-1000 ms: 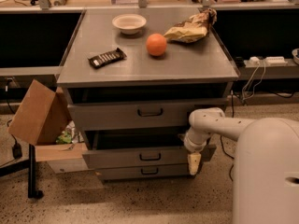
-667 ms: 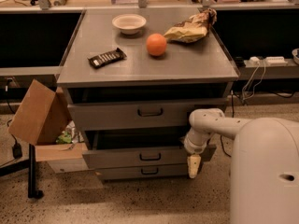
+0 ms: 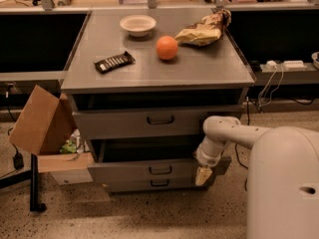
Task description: Open middle drawer
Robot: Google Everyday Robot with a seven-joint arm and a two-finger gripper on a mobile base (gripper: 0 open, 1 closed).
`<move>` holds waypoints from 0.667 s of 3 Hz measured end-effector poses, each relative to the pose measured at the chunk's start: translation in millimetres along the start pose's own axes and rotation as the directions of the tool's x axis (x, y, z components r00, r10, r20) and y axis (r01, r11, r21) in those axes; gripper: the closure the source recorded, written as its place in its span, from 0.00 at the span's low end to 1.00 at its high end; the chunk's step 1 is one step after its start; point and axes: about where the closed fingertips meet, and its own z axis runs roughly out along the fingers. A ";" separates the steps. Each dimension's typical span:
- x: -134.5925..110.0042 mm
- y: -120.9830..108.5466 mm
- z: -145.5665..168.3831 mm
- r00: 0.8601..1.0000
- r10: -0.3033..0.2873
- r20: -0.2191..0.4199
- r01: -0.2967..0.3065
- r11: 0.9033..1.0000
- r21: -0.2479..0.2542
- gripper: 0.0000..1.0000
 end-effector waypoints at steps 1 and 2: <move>-6.8 5.3 -4.2 1.000 0.003 0.005 -0.003 1.000 -0.011 0.63; -9.2 8.8 -6.9 1.000 0.003 0.009 -0.003 1.000 -0.016 0.86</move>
Offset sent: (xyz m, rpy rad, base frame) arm -0.0337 0.0151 0.0308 0.0185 0.0438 0.0150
